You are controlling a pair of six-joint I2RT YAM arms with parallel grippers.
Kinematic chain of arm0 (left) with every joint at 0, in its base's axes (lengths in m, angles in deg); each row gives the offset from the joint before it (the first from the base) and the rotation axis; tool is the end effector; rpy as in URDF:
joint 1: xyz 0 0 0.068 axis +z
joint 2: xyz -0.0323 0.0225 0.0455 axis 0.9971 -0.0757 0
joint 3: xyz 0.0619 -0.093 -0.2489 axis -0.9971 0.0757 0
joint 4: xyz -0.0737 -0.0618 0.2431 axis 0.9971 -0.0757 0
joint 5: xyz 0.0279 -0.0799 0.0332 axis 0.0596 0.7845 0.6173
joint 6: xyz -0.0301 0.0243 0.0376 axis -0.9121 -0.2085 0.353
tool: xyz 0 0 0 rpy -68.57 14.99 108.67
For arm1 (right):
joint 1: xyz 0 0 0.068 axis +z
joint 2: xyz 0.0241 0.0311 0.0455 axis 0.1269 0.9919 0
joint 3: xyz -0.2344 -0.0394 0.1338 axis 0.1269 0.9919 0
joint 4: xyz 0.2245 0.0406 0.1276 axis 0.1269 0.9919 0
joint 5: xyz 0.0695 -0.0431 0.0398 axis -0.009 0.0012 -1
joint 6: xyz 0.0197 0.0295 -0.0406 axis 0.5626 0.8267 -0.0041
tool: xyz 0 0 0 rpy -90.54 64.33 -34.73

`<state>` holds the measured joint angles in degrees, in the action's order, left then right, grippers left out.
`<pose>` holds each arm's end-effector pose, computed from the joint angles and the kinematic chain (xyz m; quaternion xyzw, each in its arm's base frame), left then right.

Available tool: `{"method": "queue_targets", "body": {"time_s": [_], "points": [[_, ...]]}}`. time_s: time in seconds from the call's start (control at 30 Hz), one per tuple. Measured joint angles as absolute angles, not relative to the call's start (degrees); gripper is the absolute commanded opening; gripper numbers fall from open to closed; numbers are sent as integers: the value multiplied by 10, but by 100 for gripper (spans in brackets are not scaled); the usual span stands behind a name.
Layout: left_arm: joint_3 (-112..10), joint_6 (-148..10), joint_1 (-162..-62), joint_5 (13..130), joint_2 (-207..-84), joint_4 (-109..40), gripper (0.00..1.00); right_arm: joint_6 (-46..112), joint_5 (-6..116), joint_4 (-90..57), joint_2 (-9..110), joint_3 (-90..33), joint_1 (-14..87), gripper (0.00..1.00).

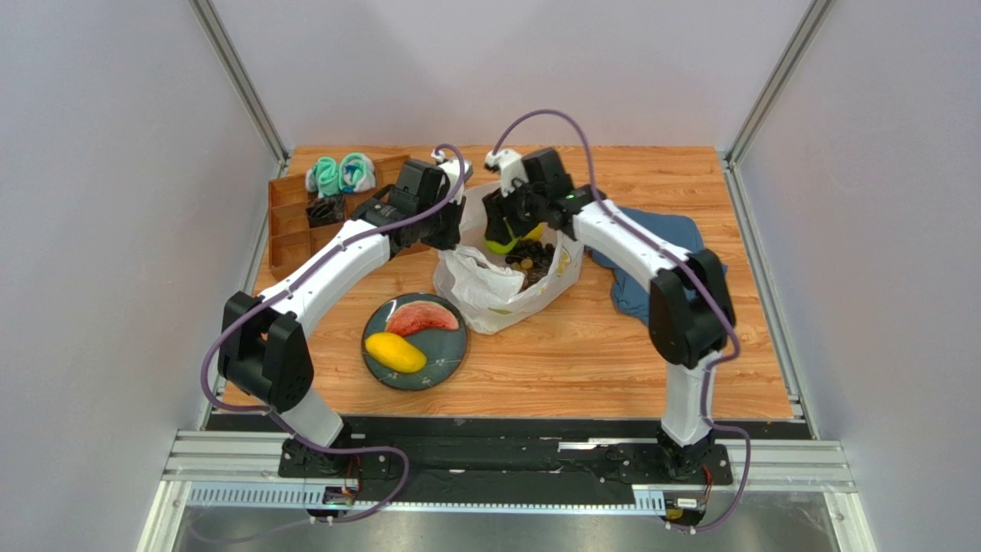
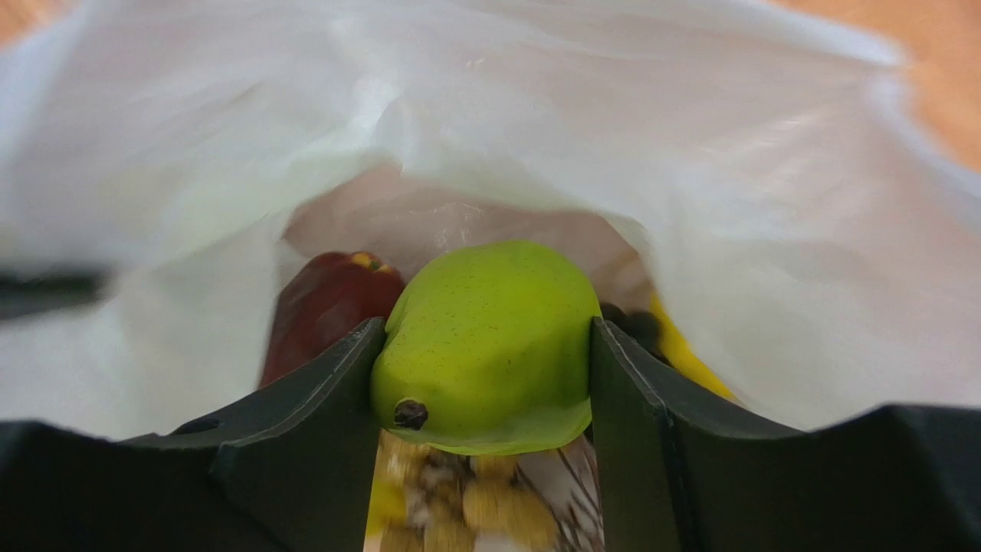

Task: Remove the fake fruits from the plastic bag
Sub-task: Take out the fake fruit from the plastic bag, then place the fake fruit on the plate.

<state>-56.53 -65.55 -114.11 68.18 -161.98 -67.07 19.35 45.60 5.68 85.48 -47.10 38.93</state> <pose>0.3127 -0.1728 0.3008 0.1778 0.9039 -0.1587 0.3552 0.3879 0.2514 0.2400 -0.3553 0.8418 0.2188 0.3425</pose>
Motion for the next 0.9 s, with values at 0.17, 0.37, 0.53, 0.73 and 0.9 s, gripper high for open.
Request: {"method": "queue_targets", "body": {"time_s": [0.17,0.37,0.53,0.73,0.9], "points": [[-608,-662,-1123,691,-1647,-658,0,187,434,103,702,-465,359,26],[-666,-671,-1120,713,-1689,-649,51,155,363,130,531,-454,379,29],[-696,-684,-1110,722,-1702,-654,82,92,294,195,509,-440,481,28],[-713,-682,-1071,688,-1681,-655,82,64,251,244,643,-462,523,29],[-694,-674,-1030,666,-1602,-649,82,35,245,292,772,-535,579,29]]}}
